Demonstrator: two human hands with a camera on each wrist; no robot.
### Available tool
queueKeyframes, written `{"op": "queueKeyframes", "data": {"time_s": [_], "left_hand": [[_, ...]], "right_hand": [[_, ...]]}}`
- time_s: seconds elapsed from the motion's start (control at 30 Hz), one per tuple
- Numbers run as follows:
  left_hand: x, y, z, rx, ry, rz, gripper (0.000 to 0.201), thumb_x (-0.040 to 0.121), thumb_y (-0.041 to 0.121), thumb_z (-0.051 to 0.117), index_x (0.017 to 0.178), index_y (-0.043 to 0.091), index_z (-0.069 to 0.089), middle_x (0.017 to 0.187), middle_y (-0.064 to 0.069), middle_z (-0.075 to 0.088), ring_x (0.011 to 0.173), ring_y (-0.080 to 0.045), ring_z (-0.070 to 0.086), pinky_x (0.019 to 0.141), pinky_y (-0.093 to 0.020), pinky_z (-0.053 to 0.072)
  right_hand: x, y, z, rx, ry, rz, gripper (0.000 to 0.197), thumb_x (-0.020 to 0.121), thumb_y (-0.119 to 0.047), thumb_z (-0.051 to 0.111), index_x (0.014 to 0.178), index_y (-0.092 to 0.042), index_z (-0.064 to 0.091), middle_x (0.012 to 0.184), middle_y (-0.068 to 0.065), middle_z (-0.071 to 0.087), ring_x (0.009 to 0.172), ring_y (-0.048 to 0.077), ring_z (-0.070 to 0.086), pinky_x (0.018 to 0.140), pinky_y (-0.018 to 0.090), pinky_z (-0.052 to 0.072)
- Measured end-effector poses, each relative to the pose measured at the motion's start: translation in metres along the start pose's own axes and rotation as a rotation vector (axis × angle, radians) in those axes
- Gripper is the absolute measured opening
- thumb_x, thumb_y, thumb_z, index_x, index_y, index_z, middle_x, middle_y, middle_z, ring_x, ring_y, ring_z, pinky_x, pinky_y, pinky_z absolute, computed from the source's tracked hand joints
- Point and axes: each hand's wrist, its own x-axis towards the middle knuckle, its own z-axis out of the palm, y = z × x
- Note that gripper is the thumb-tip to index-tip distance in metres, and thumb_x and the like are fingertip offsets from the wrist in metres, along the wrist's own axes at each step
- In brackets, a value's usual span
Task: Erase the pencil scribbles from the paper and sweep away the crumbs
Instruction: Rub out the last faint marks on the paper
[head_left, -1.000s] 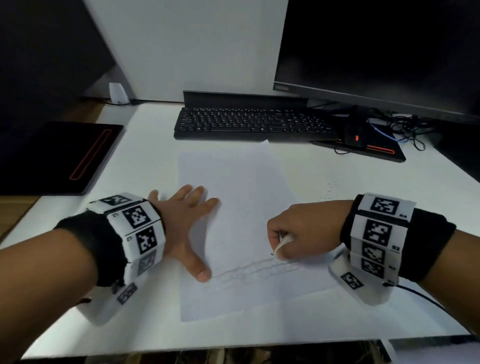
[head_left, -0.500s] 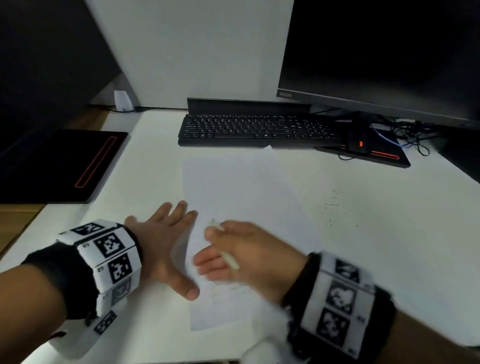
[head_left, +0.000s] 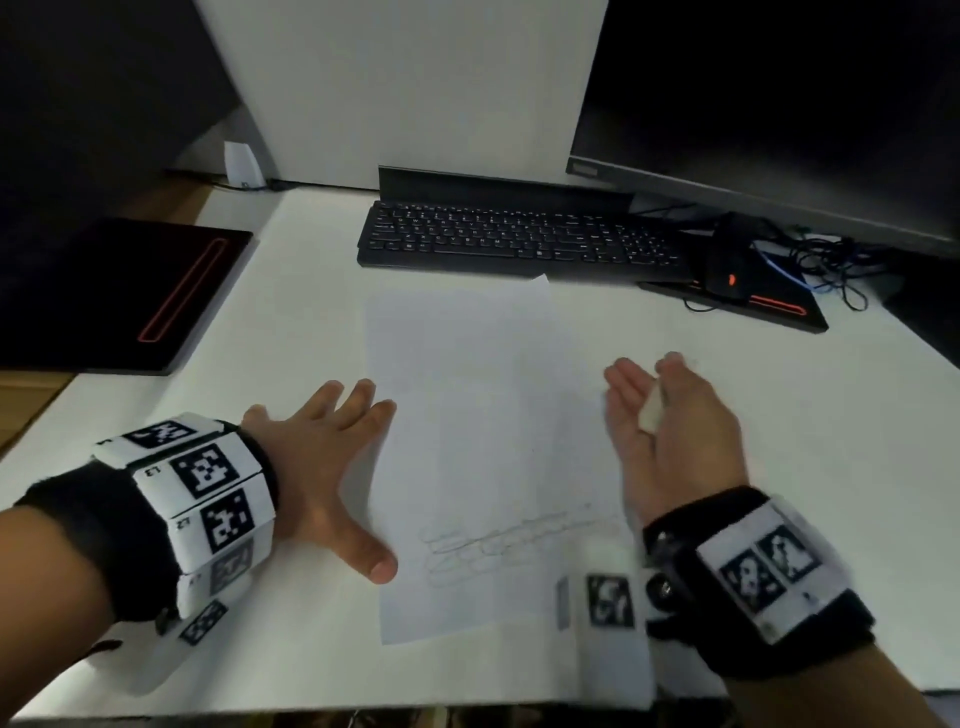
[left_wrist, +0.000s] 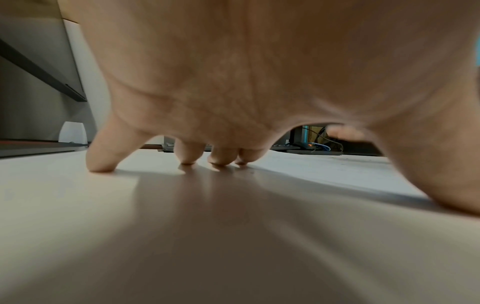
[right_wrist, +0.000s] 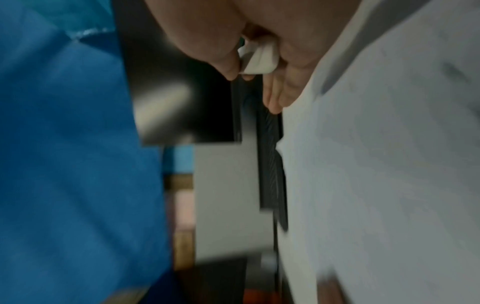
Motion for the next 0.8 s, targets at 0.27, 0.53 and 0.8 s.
{"op": "queueKeyframes", "data": {"time_s": [0.27, 0.53, 0.8], "left_hand": [[-0.001, 0.004, -0.001, 0.034, -0.008, -0.025, 0.144, 0.052, 0.088, 0.061, 0.149, 0.029, -0.027, 0.155, 0.011, -0.034, 0.145, -0.013, -0.027, 0.117, -0.059, 0.009], [0.001, 0.002, 0.0, 0.029, 0.001, -0.015, 0.145, 0.05, 0.09, 0.06, 0.149, 0.031, -0.028, 0.155, 0.011, -0.034, 0.146, -0.014, -0.026, 0.116, -0.061, 0.01], [-0.002, 0.003, 0.0, 0.006, 0.006, -0.021, 0.142, 0.054, 0.085, 0.064, 0.15, 0.031, -0.026, 0.156, 0.012, -0.033, 0.146, -0.012, -0.026, 0.117, -0.06, 0.009]], "right_hand": [[-0.041, 0.077, 0.006, -0.015, -0.073, 0.488, 0.014, 0.103, -0.02, 0.049, 0.096, -0.013, 0.058, 0.115, 0.017, 0.066, 0.098, 0.02, 0.067, 0.091, 0.03, 0.052], [0.006, 0.007, -0.013, 0.033, 0.046, 0.073, 0.019, 0.103, -0.022, 0.047, 0.115, -0.008, 0.055, 0.121, 0.021, 0.064, 0.102, 0.023, 0.067, 0.091, 0.031, 0.053], [-0.024, 0.076, -0.006, -0.01, -0.093, 0.424, 0.014, 0.103, -0.015, 0.047, 0.092, -0.011, 0.055, 0.095, 0.019, 0.067, 0.082, 0.024, 0.068, 0.082, 0.029, 0.056]]}}
